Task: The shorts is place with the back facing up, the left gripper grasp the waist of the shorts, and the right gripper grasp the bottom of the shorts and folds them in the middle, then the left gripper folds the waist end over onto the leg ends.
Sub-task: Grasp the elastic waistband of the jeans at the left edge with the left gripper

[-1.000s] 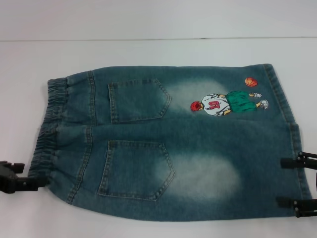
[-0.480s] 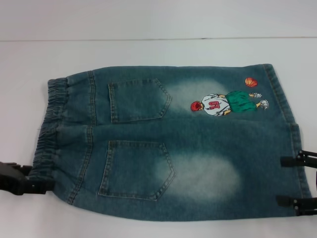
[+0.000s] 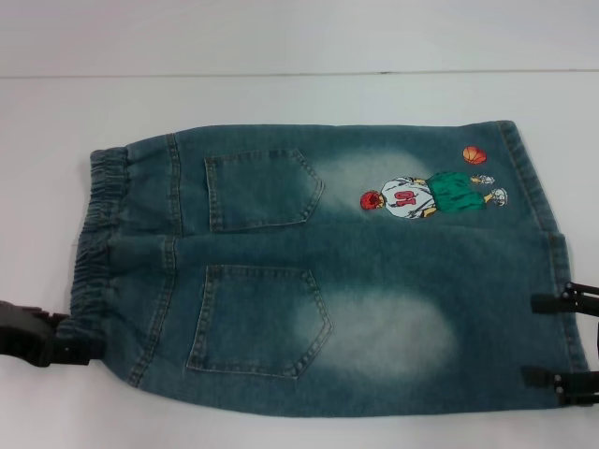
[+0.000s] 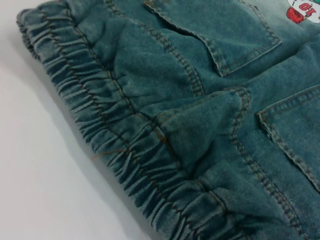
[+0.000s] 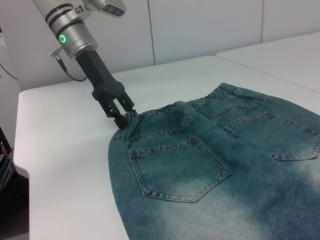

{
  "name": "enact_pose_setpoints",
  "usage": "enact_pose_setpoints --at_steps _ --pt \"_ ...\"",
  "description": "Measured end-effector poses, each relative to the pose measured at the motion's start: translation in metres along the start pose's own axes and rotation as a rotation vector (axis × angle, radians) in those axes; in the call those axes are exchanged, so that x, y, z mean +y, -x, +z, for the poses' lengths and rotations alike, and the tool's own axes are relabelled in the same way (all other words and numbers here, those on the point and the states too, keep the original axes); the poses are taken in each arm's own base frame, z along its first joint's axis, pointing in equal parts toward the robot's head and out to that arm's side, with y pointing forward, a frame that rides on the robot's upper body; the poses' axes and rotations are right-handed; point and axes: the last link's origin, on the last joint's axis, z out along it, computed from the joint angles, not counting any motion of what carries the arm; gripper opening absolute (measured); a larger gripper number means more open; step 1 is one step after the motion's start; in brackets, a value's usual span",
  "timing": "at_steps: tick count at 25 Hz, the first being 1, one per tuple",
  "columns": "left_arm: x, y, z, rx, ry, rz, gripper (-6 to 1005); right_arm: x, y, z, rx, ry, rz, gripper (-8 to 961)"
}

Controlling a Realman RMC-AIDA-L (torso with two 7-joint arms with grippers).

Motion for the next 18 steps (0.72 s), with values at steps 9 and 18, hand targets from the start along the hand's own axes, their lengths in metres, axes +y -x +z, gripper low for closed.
enact_pose_setpoints --at_steps 9,18 --pt "-0.0017 -0.0035 -0.0045 0.023 -0.016 -0.016 545 -0.0021 -0.0006 -0.0009 0.004 -0.015 0.000 913" --pt "-0.0032 -0.0043 -0.0057 0.030 -0.025 -0.023 280 -0.0041 -0.0009 -0.0013 0.007 -0.028 0.000 912"
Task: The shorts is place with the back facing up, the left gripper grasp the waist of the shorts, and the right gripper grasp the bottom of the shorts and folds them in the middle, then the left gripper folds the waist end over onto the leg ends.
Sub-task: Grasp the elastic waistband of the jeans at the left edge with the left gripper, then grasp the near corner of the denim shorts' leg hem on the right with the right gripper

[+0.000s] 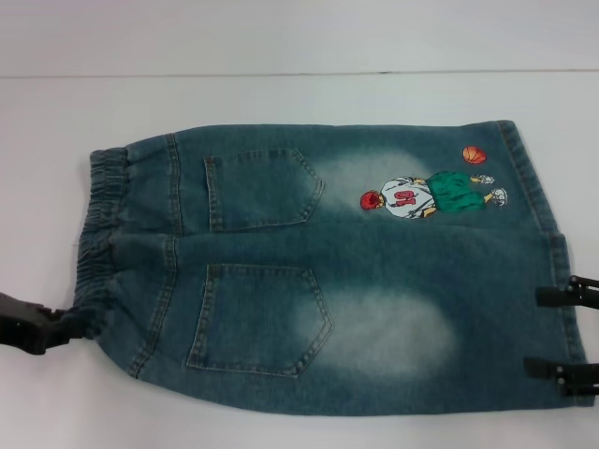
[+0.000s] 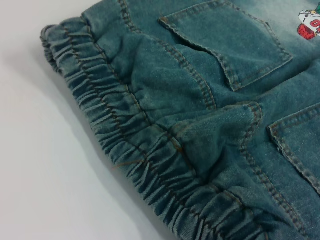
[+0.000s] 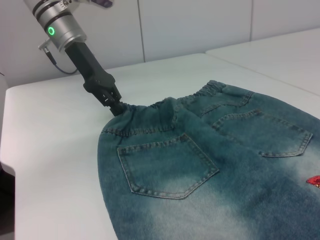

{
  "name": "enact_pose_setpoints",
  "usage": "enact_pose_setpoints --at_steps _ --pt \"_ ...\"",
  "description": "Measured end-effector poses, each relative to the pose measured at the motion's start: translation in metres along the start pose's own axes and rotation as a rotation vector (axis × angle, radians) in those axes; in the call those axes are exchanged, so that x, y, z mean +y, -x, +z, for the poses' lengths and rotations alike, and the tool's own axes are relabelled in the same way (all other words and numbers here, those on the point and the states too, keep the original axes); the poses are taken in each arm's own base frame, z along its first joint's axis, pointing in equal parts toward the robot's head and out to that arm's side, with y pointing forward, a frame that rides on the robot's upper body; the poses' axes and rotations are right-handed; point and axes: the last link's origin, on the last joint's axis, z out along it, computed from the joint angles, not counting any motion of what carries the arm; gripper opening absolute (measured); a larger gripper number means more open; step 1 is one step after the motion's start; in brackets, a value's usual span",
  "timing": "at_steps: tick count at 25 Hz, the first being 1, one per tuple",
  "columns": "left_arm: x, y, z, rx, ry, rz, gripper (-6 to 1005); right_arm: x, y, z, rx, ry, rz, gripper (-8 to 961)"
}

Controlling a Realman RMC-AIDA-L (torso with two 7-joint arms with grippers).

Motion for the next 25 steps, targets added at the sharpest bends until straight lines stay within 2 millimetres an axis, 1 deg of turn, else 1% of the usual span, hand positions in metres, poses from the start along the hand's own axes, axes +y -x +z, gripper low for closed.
enact_pose_setpoints --at_steps 1,6,9,13,16,18,25 --pt "0.000 0.000 0.000 0.000 0.000 0.000 253 0.000 0.000 0.000 -0.002 -0.001 0.002 912" --pt "0.004 -0.005 0.000 0.002 0.025 0.011 181 0.000 -0.001 -0.006 -0.018 -0.026 0.019 912" --pt "0.007 -0.011 -0.003 0.026 0.051 0.008 153 -0.001 0.002 -0.014 -0.005 -0.039 0.071 912" --pt "0.010 -0.020 -0.012 0.050 0.085 -0.001 121 -0.003 0.009 -0.029 0.049 -0.040 0.125 912" --pt "0.012 -0.025 -0.015 0.055 0.106 0.008 101 -0.005 0.018 -0.040 0.135 -0.043 0.179 911" --pt "0.013 -0.028 -0.015 0.056 0.109 0.014 89 -0.007 0.022 -0.043 0.206 -0.044 0.218 911" --pt "0.011 -0.028 -0.014 0.053 0.101 0.013 71 -0.018 0.031 -0.040 0.443 -0.027 0.317 911"
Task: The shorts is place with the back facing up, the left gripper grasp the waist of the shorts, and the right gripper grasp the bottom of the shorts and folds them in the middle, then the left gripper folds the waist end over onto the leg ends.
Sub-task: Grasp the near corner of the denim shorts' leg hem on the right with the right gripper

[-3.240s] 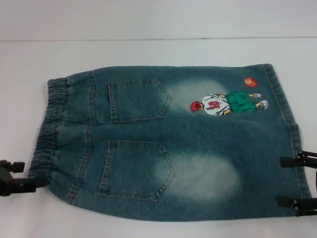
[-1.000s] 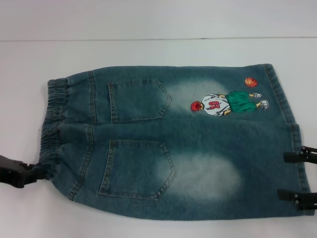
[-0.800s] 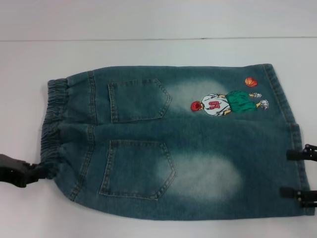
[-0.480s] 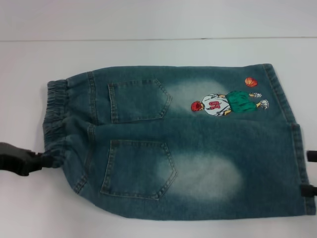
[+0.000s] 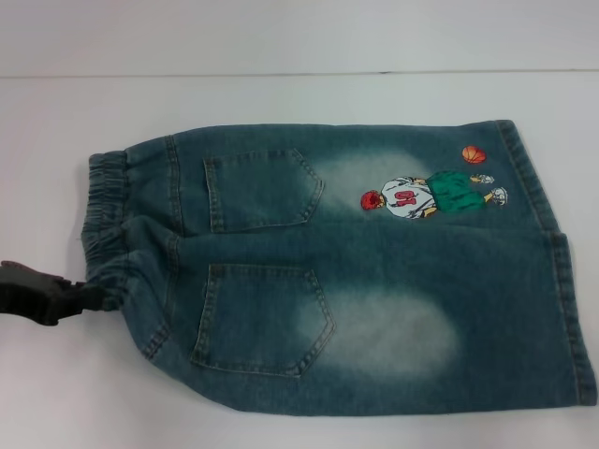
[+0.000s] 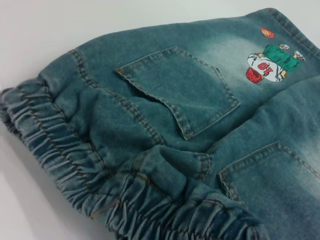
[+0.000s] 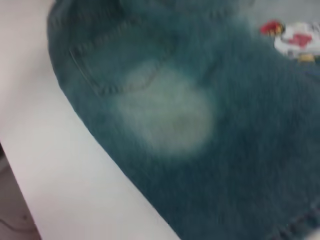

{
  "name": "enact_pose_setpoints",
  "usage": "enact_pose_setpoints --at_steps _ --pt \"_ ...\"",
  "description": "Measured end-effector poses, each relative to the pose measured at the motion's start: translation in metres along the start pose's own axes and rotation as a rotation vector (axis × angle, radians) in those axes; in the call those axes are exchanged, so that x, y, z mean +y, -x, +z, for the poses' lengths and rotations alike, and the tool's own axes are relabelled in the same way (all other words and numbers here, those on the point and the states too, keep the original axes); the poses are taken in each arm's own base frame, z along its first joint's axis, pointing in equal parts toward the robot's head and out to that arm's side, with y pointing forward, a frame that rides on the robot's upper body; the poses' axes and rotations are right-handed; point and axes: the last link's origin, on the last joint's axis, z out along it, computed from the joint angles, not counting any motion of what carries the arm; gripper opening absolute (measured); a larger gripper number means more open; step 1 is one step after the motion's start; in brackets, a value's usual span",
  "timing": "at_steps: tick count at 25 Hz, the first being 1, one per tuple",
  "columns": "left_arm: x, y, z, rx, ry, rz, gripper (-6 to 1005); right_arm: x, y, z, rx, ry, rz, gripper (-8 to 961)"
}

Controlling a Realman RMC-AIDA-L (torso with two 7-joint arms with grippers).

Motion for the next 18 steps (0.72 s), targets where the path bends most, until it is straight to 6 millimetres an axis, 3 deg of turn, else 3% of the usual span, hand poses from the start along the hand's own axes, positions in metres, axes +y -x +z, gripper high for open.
enact_pose_setpoints --at_steps 8,18 --pt "-0.002 0.008 -0.001 0.001 -0.012 -0.021 71 -0.008 0.003 -0.001 0.169 -0.026 0.082 912" --pt "-0.003 0.011 0.001 0.009 -0.019 -0.030 71 -0.004 0.006 0.014 0.252 0.020 0.093 904"
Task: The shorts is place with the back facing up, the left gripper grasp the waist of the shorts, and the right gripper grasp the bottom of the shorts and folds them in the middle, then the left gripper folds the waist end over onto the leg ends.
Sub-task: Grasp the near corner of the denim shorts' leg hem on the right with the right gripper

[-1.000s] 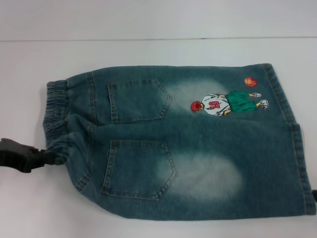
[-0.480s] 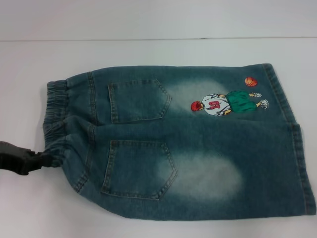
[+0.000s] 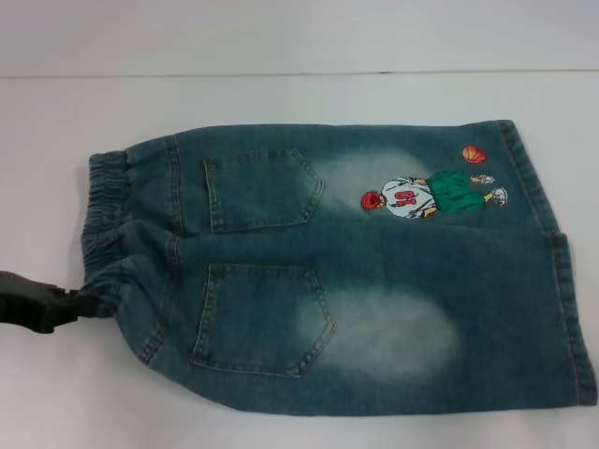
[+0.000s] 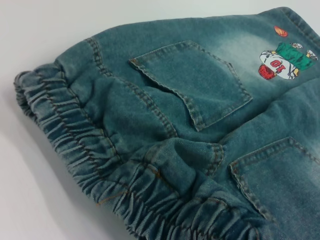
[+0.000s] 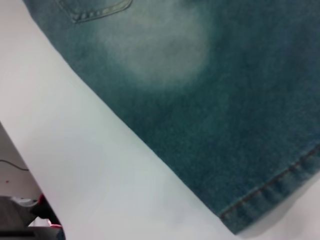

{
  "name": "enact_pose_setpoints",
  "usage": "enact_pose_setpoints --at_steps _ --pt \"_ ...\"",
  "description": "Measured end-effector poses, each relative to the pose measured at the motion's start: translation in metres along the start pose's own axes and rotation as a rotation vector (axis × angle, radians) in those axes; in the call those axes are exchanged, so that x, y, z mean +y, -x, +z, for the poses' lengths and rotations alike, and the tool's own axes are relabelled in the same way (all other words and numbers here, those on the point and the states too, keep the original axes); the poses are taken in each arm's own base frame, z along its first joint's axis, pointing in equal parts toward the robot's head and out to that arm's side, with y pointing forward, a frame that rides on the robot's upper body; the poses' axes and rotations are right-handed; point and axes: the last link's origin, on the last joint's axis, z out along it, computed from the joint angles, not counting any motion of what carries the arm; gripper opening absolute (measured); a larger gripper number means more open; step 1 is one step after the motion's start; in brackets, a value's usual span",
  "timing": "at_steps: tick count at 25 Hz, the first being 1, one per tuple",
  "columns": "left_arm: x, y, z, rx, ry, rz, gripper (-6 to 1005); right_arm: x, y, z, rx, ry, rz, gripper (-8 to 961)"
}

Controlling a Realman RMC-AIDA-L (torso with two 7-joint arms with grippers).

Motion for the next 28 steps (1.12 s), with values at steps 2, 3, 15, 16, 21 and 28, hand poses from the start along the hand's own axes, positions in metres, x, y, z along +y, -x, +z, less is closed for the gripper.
enact_pose_setpoints --at_steps 2,3,15,16,21,28 --pt "0.000 0.000 0.000 0.000 0.000 0.000 70 0.000 0.001 0.003 0.013 0.011 0.004 903" --pt "0.000 0.000 0.000 0.001 0.001 0.000 70 0.000 0.002 0.005 0.020 0.015 0.005 902" --pt "0.002 -0.003 0.002 0.005 0.006 0.001 70 -0.006 0.011 0.023 0.063 0.036 0.043 734" --pt "0.002 -0.003 0.002 0.005 0.006 0.001 70 -0.007 0.012 0.023 0.064 0.029 0.046 732" --pt "0.002 -0.003 0.002 0.005 0.007 0.002 70 -0.006 0.013 0.026 0.067 0.030 0.043 721" --pt "0.001 -0.003 0.002 0.006 0.004 0.004 70 -0.006 0.014 0.029 0.055 0.040 0.035 724"
